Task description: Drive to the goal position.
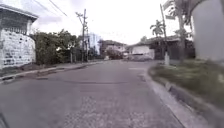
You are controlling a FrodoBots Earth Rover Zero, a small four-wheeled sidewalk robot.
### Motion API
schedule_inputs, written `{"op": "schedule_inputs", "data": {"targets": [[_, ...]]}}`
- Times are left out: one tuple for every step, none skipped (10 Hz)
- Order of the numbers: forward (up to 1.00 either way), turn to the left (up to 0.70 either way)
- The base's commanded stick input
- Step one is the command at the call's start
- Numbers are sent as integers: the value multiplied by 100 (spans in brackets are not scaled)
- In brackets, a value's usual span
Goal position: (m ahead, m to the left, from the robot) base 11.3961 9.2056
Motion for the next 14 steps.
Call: {"op": "schedule_inputs", "data": {"targets": [[100, 7], [100, 7], [100, 7], [100, 7], [100, 7], [100, 7], [100, 7], [100, 7], [100, 7], [100, 7], [100, 7], [100, 7], [100, -4], [100, -33]]}}
